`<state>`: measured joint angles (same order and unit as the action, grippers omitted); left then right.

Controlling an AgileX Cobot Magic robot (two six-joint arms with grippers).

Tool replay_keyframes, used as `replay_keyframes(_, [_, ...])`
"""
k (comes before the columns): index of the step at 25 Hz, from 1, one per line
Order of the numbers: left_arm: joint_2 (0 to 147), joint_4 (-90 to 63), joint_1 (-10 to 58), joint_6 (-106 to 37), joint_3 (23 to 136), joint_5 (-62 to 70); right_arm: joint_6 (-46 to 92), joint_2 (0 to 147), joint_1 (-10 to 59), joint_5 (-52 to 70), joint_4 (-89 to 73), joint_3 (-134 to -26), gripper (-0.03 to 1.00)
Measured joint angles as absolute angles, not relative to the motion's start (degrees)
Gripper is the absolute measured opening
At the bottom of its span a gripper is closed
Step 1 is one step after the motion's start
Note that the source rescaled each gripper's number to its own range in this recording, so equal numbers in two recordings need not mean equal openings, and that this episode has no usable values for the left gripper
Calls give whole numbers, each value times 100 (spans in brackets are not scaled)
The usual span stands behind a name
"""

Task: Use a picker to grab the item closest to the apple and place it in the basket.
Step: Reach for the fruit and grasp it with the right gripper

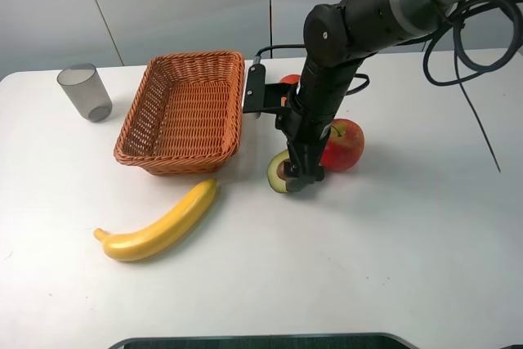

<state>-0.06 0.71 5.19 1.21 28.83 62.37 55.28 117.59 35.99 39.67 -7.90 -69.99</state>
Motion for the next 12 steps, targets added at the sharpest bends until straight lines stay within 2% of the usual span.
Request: replay_keyframes(12, [-6, 71, 519, 121, 2883, 6237, 5551, 11771, 3599, 3963, -790, -6999, 100])
